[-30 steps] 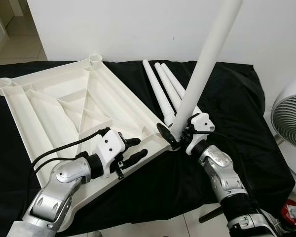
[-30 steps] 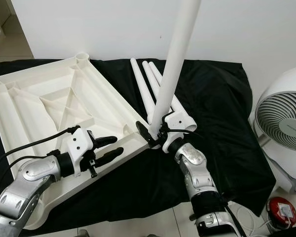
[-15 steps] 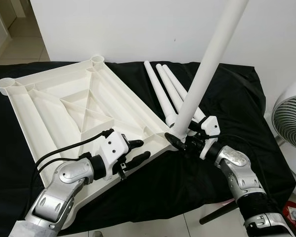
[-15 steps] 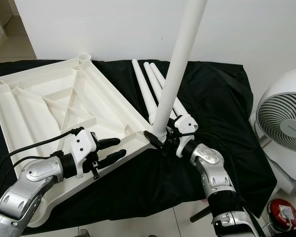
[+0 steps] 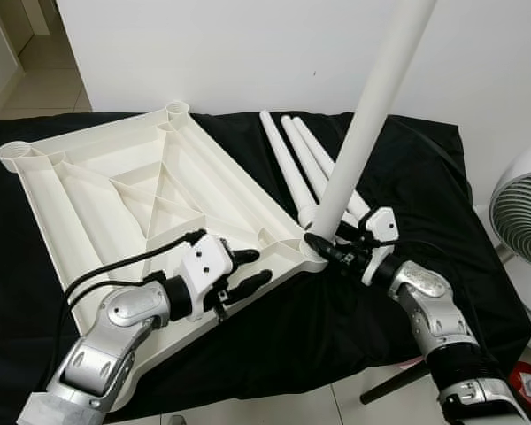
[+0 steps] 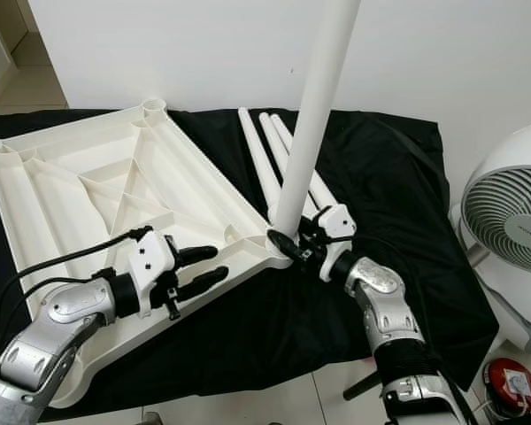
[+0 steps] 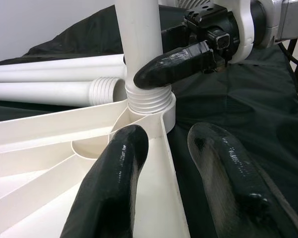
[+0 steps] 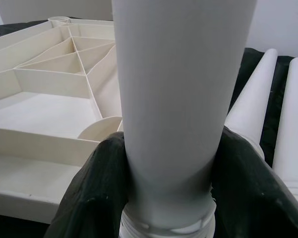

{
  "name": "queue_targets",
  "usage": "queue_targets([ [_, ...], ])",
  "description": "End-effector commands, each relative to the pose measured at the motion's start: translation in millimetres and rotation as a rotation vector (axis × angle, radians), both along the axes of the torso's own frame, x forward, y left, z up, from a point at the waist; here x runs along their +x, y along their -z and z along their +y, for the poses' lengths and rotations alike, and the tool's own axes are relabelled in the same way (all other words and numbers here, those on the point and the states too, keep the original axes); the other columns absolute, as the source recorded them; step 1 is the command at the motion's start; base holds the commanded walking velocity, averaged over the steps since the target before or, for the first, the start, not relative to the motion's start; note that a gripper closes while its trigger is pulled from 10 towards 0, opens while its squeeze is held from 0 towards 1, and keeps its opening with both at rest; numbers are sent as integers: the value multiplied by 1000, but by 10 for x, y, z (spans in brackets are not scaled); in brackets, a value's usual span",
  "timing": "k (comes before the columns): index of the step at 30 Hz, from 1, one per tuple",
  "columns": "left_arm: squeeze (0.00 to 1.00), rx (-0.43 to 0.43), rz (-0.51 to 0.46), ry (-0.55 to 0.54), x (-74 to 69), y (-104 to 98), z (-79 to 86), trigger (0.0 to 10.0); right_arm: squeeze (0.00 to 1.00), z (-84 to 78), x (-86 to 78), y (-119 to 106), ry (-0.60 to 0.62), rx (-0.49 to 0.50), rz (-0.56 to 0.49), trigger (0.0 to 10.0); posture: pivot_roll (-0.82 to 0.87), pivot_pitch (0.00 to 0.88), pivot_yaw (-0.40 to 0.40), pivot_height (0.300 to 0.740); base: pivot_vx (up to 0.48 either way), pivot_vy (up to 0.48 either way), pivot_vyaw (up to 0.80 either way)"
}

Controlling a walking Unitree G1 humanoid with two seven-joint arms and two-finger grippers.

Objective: Building children table

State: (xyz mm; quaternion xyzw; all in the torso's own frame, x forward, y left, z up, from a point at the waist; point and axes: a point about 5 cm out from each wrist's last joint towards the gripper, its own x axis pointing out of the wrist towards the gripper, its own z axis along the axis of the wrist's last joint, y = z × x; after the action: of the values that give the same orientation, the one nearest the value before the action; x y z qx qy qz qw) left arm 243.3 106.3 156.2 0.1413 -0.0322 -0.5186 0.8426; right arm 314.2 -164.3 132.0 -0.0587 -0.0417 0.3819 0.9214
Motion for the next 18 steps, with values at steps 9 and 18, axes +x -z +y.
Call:
queue_targets([
  [9,0,-3,6,34,-10,11,-74,10000,0,263,-40,77,191,58,52,10000,19,0,-53,740,0,0,0],
  [18,0,-7,2,33,3,5,-83,10000,0,451,-54,83,447,136,86,10000,19,0,-58,740,0,0,0],
])
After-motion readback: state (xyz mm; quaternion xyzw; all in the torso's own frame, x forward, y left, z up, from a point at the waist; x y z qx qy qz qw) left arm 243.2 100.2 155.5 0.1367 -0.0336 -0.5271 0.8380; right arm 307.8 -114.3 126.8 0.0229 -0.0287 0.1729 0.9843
